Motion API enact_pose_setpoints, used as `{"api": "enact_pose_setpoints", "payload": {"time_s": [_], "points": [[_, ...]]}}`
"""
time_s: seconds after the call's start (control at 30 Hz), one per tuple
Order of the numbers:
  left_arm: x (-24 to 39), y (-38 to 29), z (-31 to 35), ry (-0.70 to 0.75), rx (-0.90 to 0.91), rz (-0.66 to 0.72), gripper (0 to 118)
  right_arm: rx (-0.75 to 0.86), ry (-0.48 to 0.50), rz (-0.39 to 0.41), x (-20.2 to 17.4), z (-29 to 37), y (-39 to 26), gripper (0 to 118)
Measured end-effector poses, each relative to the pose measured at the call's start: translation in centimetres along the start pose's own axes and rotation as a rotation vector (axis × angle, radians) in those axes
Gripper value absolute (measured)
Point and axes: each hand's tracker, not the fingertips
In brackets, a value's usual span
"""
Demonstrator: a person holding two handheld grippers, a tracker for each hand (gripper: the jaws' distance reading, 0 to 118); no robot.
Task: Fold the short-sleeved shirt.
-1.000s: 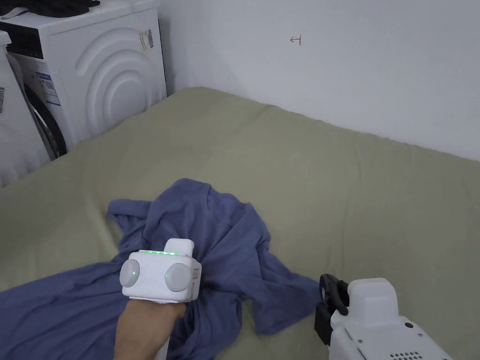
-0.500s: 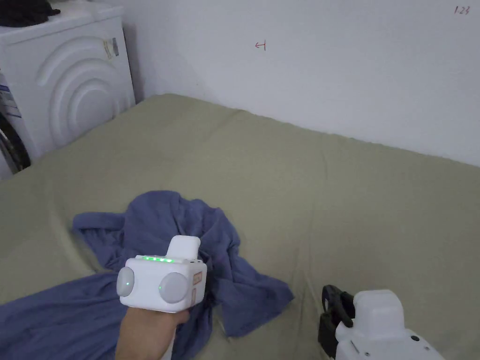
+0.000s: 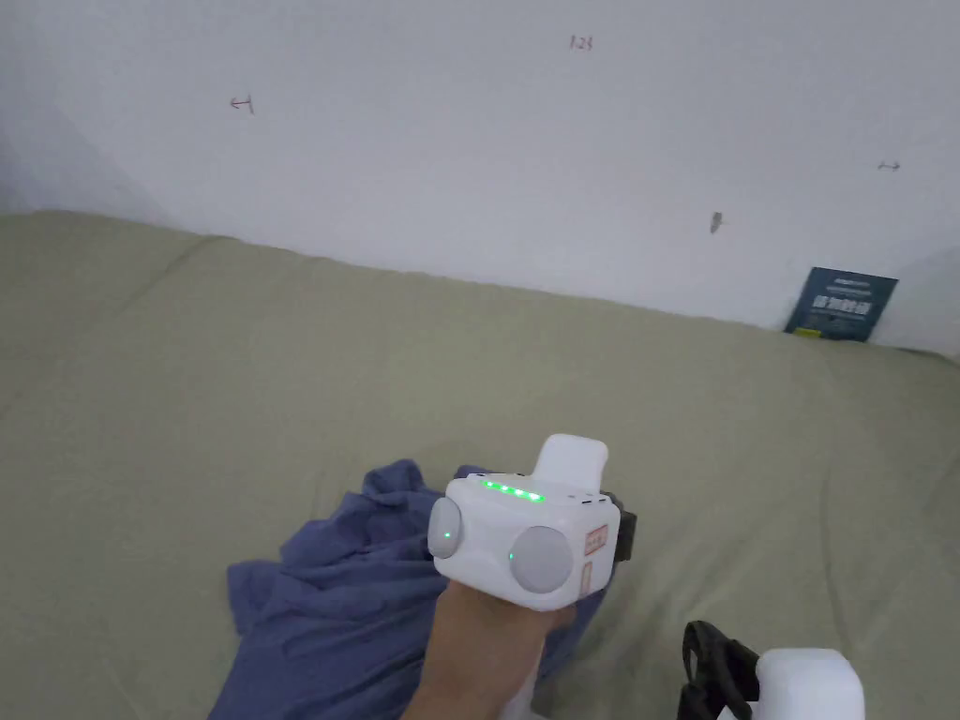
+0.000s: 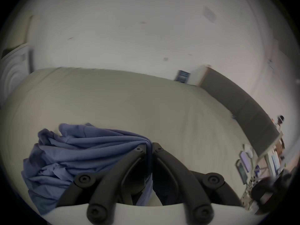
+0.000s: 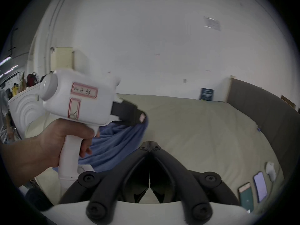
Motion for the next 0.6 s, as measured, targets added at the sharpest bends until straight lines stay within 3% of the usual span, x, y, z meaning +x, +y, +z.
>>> {"api": "enact_pose_setpoints", "payload": {"time_s": [0.13, 0.3, 0.33, 0.37, 0.4, 0.43, 0.5, 0.6], "points": [[8.8, 0.4, -6.1, -0.086, -0.061, -0.065, 5, -0.013, -0.111, -0.049, 6.3, 2.4, -1.6, 0], [12.6, -2.9, -11.7, -0.050, -0.186, -0.087, 7, -0.021, -0.180, -0.079, 11.2, 3.9, -3.5, 0], [12.9, -3.4, -12.0, -0.032, -0.177, -0.087, 17, -0.024, -0.187, -0.085, 11.7, 4.0, -3.7, 0], [12.9, -3.7, -12.0, -0.039, -0.167, -0.082, 50, -0.023, -0.193, -0.090, 12.0, 4.2, -3.9, 0], [12.8, -3.8, -11.9, -0.042, -0.157, -0.083, 110, -0.021, -0.195, -0.092, 12.2, 4.3, -4.1, 0], [13.1, -3.7, -11.7, -0.042, -0.155, -0.094, 118, -0.019, -0.195, -0.094, 12.4, 4.4, -4.1, 0], [13.2, -3.3, -9.6, -0.032, -0.121, -0.215, 116, -0.018, -0.196, -0.097, 12.1, 4.7, -3.9, 0], [13.3, -2.9, -1.9, -0.052, -0.078, -0.228, 116, -0.003, -0.183, -0.107, 11.2, 5.4, -3.6, 0]]}}
